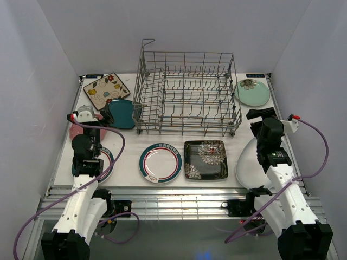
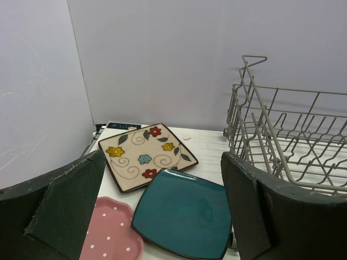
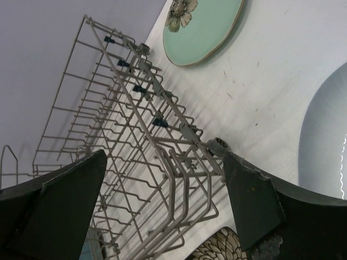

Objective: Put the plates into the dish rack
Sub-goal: Pick up the plate from the corner of the board.

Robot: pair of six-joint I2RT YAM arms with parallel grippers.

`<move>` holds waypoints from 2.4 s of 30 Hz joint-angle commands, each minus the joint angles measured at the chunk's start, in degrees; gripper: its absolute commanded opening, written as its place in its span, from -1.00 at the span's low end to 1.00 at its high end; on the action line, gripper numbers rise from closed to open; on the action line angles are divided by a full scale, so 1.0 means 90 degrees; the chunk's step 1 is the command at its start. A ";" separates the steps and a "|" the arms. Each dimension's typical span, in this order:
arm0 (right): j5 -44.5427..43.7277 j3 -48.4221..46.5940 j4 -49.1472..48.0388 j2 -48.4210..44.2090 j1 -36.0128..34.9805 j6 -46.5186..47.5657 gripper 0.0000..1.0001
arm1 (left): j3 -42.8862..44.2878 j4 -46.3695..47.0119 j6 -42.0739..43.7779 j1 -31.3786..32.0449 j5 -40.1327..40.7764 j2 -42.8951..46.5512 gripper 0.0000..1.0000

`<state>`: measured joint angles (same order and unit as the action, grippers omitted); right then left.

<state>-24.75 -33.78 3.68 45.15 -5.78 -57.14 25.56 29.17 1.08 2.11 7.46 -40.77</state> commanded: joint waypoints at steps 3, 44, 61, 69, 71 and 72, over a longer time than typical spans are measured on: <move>0.0815 -0.0543 -0.0185 0.0481 0.1069 -0.0681 0.88 | -0.0086 0.0109 0.0036 0.0000 -0.0068 0.0233 0.96; 0.3336 -0.2232 -0.3759 0.6232 0.2566 -0.0711 0.79 | -0.0106 0.0109 0.0046 0.0000 -0.0253 0.0204 0.96; 0.3463 -0.3102 -0.4306 0.7571 0.2566 -0.0516 0.43 | -0.0135 0.0109 0.0046 0.0000 -0.0488 0.0234 0.96; 0.3522 -0.3317 -0.4413 0.8050 0.2566 -0.0672 0.39 | -0.0116 0.0099 0.0046 0.0000 -0.0507 0.0136 0.96; 0.3522 -0.3356 -0.4432 0.8147 0.2566 -0.0740 0.40 | -0.0125 0.0109 0.0036 0.0000 -0.0507 0.0146 0.96; 0.3512 -0.3346 -0.4452 0.8167 0.2566 -0.0750 0.40 | -0.0125 0.0109 0.0036 0.0000 -0.0517 0.0136 0.96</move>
<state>6.39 -61.78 -33.30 117.64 17.12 -62.92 24.75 29.17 1.10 2.09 3.73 -39.66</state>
